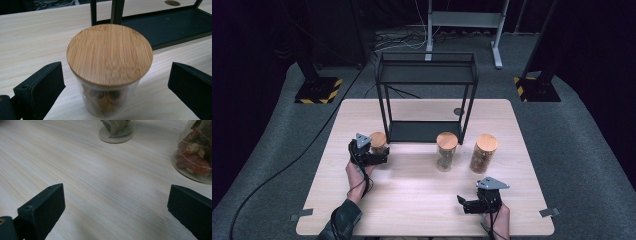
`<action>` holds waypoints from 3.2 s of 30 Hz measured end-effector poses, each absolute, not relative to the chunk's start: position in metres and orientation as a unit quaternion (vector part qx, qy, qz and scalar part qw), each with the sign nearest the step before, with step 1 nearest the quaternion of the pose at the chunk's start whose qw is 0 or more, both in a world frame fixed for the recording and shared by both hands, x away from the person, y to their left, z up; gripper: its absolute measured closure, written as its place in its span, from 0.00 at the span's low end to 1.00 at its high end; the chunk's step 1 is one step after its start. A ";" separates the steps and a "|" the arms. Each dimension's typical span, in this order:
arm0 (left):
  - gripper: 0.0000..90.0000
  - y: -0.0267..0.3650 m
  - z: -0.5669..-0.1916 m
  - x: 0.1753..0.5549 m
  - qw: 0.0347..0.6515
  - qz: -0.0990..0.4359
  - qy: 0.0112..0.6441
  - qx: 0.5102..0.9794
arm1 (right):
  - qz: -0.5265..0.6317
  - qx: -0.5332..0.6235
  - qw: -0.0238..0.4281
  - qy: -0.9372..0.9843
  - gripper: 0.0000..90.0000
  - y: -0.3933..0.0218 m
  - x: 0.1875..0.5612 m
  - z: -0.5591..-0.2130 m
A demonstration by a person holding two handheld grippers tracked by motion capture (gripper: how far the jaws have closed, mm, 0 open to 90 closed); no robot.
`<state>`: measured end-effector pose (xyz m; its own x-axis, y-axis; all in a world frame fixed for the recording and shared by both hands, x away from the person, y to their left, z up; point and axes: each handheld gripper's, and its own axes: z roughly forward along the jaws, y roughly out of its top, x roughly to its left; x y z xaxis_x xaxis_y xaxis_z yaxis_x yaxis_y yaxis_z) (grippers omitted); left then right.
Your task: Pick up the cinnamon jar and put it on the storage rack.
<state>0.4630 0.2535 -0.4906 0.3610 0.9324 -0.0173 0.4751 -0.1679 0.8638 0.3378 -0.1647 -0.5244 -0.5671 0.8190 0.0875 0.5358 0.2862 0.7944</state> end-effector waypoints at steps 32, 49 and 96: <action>0.00 0.245 -0.504 0.487 0.391 0.280 0.497 0.722 | 0.411 0.431 0.169 0.786 0.01 -0.164 0.338 -0.525; 0.26 0.244 -0.508 0.489 0.387 0.285 0.508 0.715 | 0.410 0.431 0.170 0.786 0.02 -0.164 0.338 -0.525; 0.28 0.237 -0.493 0.479 0.404 0.286 0.481 0.723 | 0.407 0.429 0.168 0.789 0.02 -0.164 0.339 -0.525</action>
<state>0.4793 0.2372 -0.4931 0.3731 0.9275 0.0242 0.4653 -0.2096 0.8600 0.3385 -0.1636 -0.5248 -0.5751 0.8137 0.0844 0.5400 0.3001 0.7864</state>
